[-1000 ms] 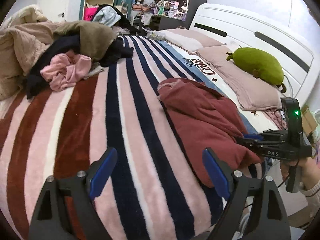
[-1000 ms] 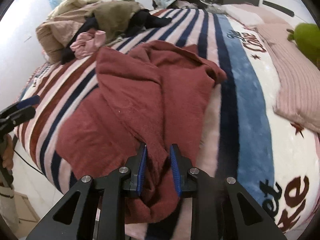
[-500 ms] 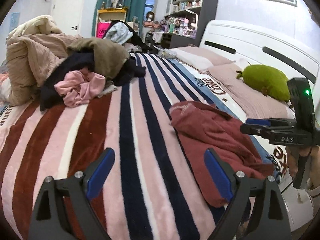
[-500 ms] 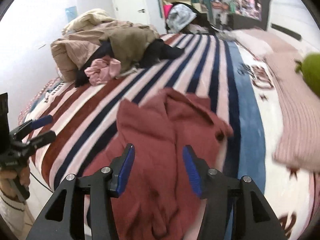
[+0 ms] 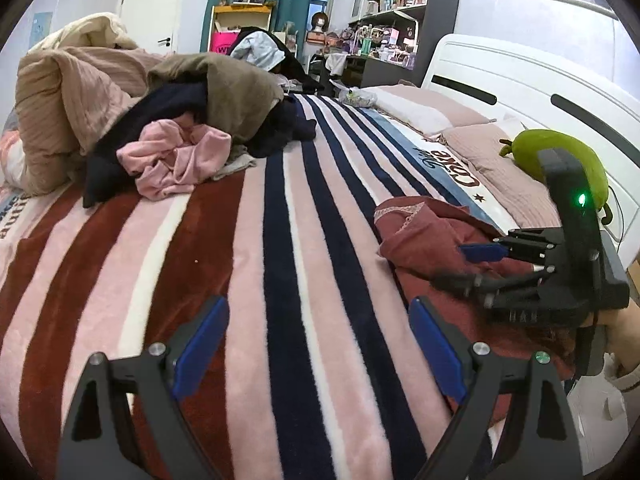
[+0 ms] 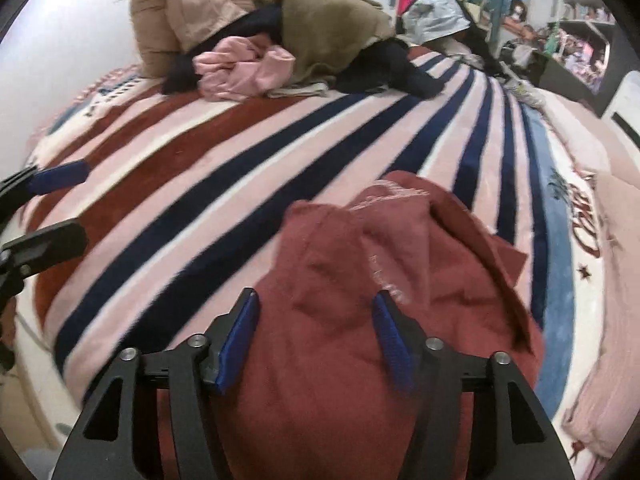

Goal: Fold small clothes

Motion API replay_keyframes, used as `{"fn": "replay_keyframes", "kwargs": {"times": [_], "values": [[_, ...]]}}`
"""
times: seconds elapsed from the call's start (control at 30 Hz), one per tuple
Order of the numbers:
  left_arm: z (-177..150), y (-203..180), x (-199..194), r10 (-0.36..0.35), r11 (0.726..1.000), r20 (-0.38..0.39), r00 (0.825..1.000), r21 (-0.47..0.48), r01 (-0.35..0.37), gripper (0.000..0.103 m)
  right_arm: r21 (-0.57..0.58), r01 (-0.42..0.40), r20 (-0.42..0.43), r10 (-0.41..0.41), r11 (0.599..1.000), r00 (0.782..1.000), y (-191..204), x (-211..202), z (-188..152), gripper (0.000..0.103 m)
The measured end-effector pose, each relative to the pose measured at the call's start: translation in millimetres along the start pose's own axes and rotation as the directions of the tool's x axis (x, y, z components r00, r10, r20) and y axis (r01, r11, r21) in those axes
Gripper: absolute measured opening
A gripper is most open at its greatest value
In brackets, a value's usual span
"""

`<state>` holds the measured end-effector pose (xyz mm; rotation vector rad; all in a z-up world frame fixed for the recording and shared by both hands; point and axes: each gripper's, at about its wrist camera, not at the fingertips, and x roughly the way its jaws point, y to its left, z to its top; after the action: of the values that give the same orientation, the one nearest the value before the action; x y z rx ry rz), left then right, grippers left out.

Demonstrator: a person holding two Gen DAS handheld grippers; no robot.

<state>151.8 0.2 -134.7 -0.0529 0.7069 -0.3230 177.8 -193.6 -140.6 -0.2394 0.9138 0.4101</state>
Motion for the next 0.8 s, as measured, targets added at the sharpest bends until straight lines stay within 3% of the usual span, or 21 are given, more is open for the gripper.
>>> {"fn": "replay_keyframes", "kwargs": {"times": [0.1, 0.3, 0.53, 0.67, 0.77, 0.8], "values": [[1.0, -1.1, 5.8, -0.001, 1.0, -0.005, 1.0, 0.004, 0.001, 0.089, 0.078, -0.023, 0.028, 0.021, 0.997, 0.999, -22.3, -5.9, 2.6, 0.005], [2.1, -9.9, 12.6, -0.028, 0.999, -0.022, 0.999, 0.015, 0.029, 0.089, 0.233, 0.055, 0.074, -0.075, 0.971, 0.994, -80.7, -20.8, -0.4, 0.003], [-0.5, -22.6, 15.0, -0.045, 0.998, -0.041, 0.998, 0.043, 0.047, 0.089, 0.385, 0.1, 0.004, -0.11, 0.917, 0.994, -141.5, -8.8, -26.1, 0.003], [-3.7, -26.8, 19.2, -0.06, 0.997, -0.065, 0.996, 0.045, 0.063, 0.089, 0.434, 0.121, -0.037, -0.116, 0.893, 0.993, -149.6, -1.8, -39.0, 0.007], [-5.1, -30.3, 19.7, -0.053, 0.997, -0.07, 0.996, 0.058, 0.057, 0.089, 0.43, 0.222, -0.065, -0.215, 0.875, 0.974, -156.3, -5.1, -38.7, 0.033], [-5.2, -30.4, 19.0, -0.054, 0.997, -0.069, 0.996, 0.059, 0.058, 0.089, 0.425, 0.25, -0.068, -0.245, 0.87, 0.967, -157.5, -7.8, -38.0, 0.033]]}}
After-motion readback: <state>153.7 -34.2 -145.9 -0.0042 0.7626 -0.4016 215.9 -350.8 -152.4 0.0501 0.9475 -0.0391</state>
